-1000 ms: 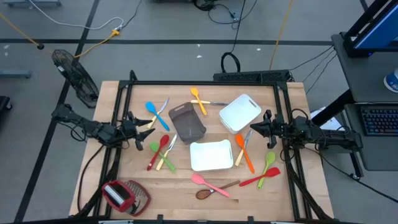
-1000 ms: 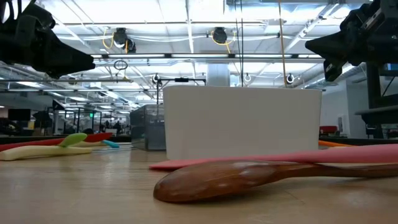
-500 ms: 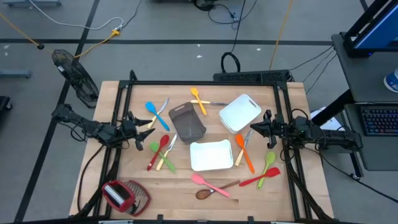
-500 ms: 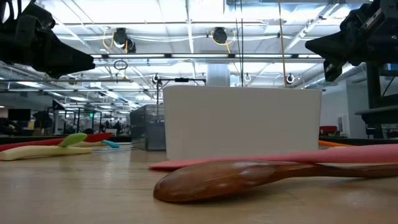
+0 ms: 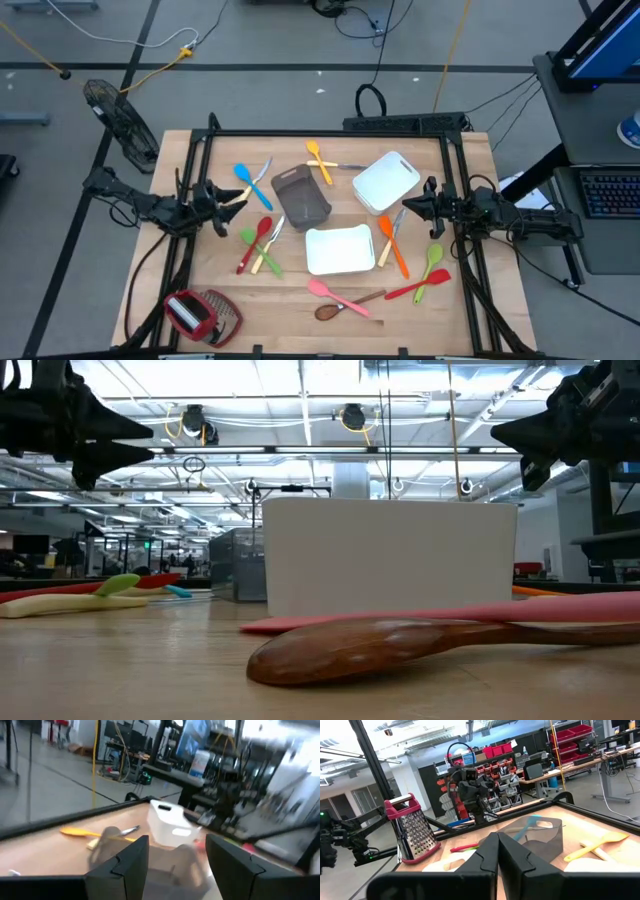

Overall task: Pick & Place Kitchen Items
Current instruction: Put the red serving spoon into the black bin

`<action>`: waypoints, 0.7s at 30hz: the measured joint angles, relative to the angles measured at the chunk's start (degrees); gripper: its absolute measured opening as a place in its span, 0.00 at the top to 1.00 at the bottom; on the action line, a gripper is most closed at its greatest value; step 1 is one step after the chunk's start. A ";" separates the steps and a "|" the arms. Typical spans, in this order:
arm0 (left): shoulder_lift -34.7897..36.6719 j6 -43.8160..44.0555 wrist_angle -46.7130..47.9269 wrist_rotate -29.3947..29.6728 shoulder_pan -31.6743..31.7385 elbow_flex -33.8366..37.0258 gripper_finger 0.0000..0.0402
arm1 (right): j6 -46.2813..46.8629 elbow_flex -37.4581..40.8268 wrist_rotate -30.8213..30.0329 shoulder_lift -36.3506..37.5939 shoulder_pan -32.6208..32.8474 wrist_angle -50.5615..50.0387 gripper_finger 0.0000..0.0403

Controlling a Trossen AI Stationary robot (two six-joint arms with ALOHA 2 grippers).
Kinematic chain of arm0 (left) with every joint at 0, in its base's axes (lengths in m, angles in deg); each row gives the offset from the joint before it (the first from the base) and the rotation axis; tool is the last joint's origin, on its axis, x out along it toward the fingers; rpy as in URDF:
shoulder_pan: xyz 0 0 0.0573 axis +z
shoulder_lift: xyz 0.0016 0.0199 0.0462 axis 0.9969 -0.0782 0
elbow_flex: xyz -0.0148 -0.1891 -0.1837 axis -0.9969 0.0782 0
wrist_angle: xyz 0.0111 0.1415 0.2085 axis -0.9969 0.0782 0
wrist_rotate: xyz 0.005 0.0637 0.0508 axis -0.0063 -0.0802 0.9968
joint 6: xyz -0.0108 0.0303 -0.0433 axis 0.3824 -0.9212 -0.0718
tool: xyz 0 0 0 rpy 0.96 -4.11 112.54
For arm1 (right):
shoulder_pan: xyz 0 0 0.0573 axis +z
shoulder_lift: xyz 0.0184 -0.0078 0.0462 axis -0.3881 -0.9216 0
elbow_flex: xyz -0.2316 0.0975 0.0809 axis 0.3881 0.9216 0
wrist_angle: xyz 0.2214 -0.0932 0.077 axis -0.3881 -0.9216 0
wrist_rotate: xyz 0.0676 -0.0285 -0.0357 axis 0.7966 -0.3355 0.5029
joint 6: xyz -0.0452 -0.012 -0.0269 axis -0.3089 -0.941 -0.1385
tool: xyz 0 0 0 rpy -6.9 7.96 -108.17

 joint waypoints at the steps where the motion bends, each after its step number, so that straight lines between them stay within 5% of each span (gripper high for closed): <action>1: 0.02 2.44 -0.92 0.02 0.00 0.00 0.50 | 0.00 0.00 0.01 0.00 0.00 -0.01 1.00; 21: 0.00 15.42 -1.93 15.25 0.00 0.00 0.50 | 3.06 0.00 0.02 0.00 0.02 0.01 1.00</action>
